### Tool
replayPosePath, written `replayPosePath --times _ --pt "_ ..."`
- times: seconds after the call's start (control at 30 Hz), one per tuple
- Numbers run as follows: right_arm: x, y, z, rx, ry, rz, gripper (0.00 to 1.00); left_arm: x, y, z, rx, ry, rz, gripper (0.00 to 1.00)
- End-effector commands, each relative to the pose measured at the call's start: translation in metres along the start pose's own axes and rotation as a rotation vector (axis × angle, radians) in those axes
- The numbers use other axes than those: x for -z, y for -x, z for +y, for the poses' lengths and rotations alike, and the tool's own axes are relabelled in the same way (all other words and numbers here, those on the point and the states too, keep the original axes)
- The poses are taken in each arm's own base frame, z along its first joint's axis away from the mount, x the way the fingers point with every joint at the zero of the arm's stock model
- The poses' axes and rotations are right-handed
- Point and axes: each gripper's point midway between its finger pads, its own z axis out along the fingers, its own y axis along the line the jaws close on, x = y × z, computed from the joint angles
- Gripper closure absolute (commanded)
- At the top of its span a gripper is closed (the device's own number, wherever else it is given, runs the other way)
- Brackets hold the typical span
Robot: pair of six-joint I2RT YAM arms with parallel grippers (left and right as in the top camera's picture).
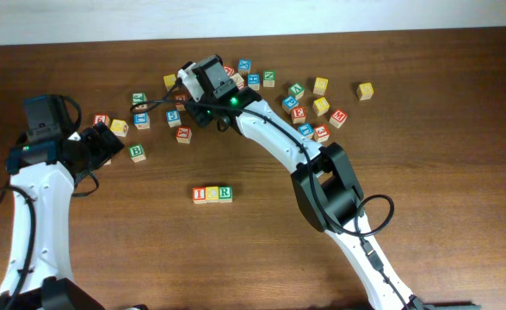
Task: Spell out ICRA
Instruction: 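Move the right gripper left over the red A block, then lower the right gripper and grasp the red A block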
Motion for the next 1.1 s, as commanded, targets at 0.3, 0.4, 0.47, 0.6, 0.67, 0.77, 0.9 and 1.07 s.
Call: replayPosePath --times 0.3,0.4,0.47,0.6,0.67,0.77,0.9,1.07 --pt "-0.025 -0.017 0.001 0.029 0.016 0.0 0.58 0.0 0.001 0.001 0.008 -0.004 0.002 0.01" --pt "-0.025 -0.021 0.004 0.029 0.02 0.018 0.63 0.0 0.001 0.001 0.008 -0.004 0.002 0.01" --pt "-0.025 -0.026 0.005 0.026 0.023 0.039 0.67 0.0 0.001 0.001 0.008 -0.004 0.002 0.01" --pt "-0.022 -0.034 0.006 0.019 0.027 0.08 0.77 0.0 0.001 0.001 0.008 -0.004 0.002 0.01" --pt "-0.014 -0.029 0.007 0.018 0.027 0.084 0.77 0.0 0.001 0.001 0.008 -0.004 0.002 0.01" --pt "0.001 -0.014 0.008 0.022 0.025 0.061 0.76 0.0 0.001 0.001 0.008 -0.004 0.002 0.01" --pt "0.011 -0.001 0.009 0.026 0.022 0.035 0.68 0.0 0.001 0.001 0.008 -0.004 0.002 0.01" --pt "0.012 0.029 0.008 0.048 0.011 -0.085 0.34 0.0 0.001 0.001 0.008 -0.004 0.002 0.01"
